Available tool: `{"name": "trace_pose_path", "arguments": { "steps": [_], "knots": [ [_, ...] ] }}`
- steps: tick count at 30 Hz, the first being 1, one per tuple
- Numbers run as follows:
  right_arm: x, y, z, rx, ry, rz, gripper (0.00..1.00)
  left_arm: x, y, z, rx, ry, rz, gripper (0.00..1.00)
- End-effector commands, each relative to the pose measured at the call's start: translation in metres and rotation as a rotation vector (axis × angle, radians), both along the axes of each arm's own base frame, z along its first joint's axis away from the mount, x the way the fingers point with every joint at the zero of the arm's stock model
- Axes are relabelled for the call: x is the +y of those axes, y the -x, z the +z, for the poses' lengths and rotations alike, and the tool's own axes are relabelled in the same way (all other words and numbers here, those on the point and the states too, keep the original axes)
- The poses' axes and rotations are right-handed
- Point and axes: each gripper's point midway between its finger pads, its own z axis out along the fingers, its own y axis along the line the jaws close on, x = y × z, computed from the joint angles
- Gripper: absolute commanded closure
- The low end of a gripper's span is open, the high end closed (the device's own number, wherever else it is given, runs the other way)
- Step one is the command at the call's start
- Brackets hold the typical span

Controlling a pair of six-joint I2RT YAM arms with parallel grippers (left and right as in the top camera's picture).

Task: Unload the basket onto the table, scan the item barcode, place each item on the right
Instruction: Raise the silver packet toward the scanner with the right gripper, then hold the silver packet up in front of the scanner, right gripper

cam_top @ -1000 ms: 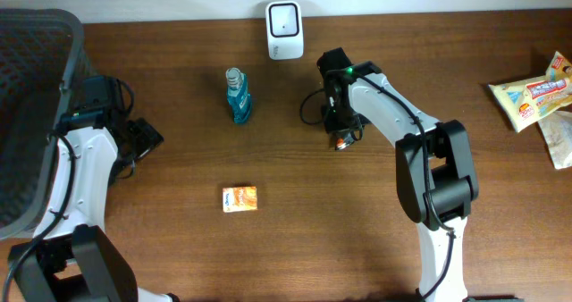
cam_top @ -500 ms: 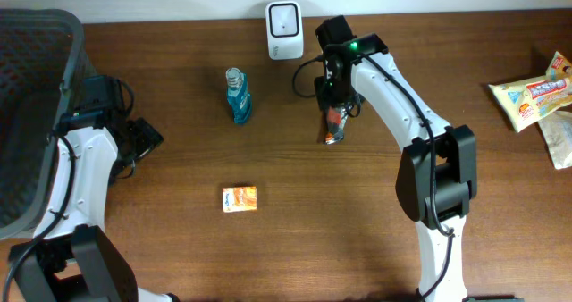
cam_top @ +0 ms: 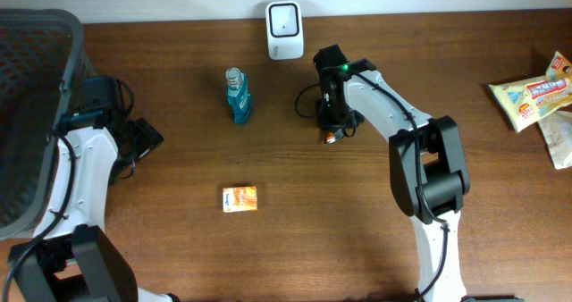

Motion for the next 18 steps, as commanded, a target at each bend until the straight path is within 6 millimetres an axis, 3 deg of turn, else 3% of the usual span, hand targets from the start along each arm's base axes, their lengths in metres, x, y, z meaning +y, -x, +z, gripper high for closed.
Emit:
{"name": "trace_pose_path", "arguments": {
  "steps": [1,6,12,18],
  "knots": [
    [-0.003,0.003,-0.008,0.000,0.026,-0.008,0.74,0.003,0.003,-0.005,0.016,0.003,0.012,0.01],
    [-0.001,-0.004,-0.004,-0.023,0.018,-0.008,0.76,0.003,0.003,-0.005,0.016,0.003,0.012,0.01],
    [0.008,-0.022,0.015,-0.082,-0.015,-0.007,0.76,0.003,0.003,-0.005,0.016,0.003,0.012,0.01],
    [0.025,-0.048,0.049,-0.171,-0.091,0.002,0.78,0.003,0.003,-0.005,0.016,0.003,0.012,0.01]
  ]
}}
